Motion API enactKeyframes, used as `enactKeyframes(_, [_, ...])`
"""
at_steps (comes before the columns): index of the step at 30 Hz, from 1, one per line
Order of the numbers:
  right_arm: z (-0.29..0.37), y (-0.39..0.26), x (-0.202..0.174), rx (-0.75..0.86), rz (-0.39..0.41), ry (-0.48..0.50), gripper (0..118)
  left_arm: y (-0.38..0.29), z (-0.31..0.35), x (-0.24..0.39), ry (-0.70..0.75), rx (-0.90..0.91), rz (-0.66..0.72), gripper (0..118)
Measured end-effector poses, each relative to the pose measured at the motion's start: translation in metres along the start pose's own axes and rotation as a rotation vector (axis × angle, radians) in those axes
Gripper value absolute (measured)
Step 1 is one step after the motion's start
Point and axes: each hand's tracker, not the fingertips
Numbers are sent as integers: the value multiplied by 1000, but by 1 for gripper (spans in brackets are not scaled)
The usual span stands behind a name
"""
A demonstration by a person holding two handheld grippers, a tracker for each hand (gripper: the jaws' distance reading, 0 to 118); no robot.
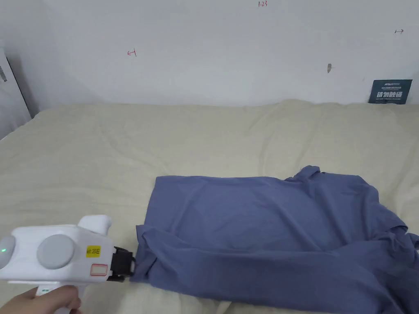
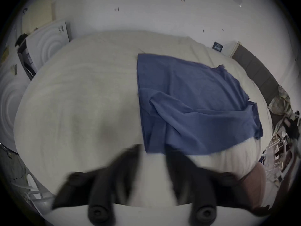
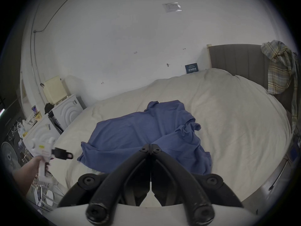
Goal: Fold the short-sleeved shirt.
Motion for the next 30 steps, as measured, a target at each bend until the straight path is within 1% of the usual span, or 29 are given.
enactKeyframes(1, [0, -1, -2, -5, 2, 10, 0, 4, -13, -1, 41, -26, 3, 80])
enactKeyframes(2, [-1, 0, -3, -16, 2, 23, 0, 7, -27, 0, 93, -66, -23, 109])
enactKeyframes(3, [-2, -1, -4, -23, 2, 31, 0, 5, -37, 3, 131, -83, -42, 118])
enactKeyframes(4, [-3, -1, -5, -32, 5, 36, 0, 7, -42, 6, 138, -47, -75, 116])
enactKeyframes(7, [-6, -2, -8, -59, 35, 43, 0, 5, -65, 14, 114, -171, -57, 116])
enactKeyframes(10, [-11, -4, -8, -70, 75, 26, 0, 4, -75, 27, 109, -188, -70, 116])
enactKeyframes(11, [-13, -5, -8, -75, 78, 25, 0, 6, -71, 25, 106, -174, -81, 112])
enactKeyframes(12, [-15, -5, -8, -82, 81, 25, 0, 5, -66, 29, 84, -154, -98, 93])
enactKeyframes(14, [-18, -7, -9, -91, 75, 33, 0, 1, -55, 40, 27, -95, -161, 64])
enactKeyframes(15, [-19, -7, -9, -94, 70, 38, 0, 0, -51, 40, 22, -90, -194, 45])
enactKeyframes(16, [-20, -7, -9, -97, 66, 42, 0, -2, -50, 41, 14, -103, -205, 34])
enactKeyframes(17, [-20, -7, -9, -99, 63, 45, 0, -2, -49, 40, 20, -113, -190, 18])
enactKeyframes(18, [-20, -7, -9, -99, 60, 46, 0, -1, -46, 36, 24, -112, -179, 8])
enactKeyframes(19, [-20, -7, -9, -96, 57, 46, 0, 4, -46, 31, -27, -106, -122, 8])
enactKeyframes(21, [-15, -4, -3, -58, 40, 35, 0, 4, -38, 24, -25, -90, -50, 8])
enactKeyframes(23, [-12, 6, 8, -19, 13, 16, 0, 6, -32, 22, -34, -59, -36, 8])
enactKeyframes(25, [-18, 21, 24, -36, 6, -10, 0, 2, -22, 21, -35, -42, -45, 8])
enactKeyframes(27, [-34, 37, 45, -158, 26, -77, 0, 1, -16, 22, -43, -31, -55, 8])
enactKeyframes(28, [-46, 42, 56, -239, 12, -90, 0, -1, -13, 21, -42, -29, -59, 8])
enactKeyframes(30, [-72, 46, 76, -439, -42, -71, 0, -3, -11, 17, -43, -37, -62, 8])
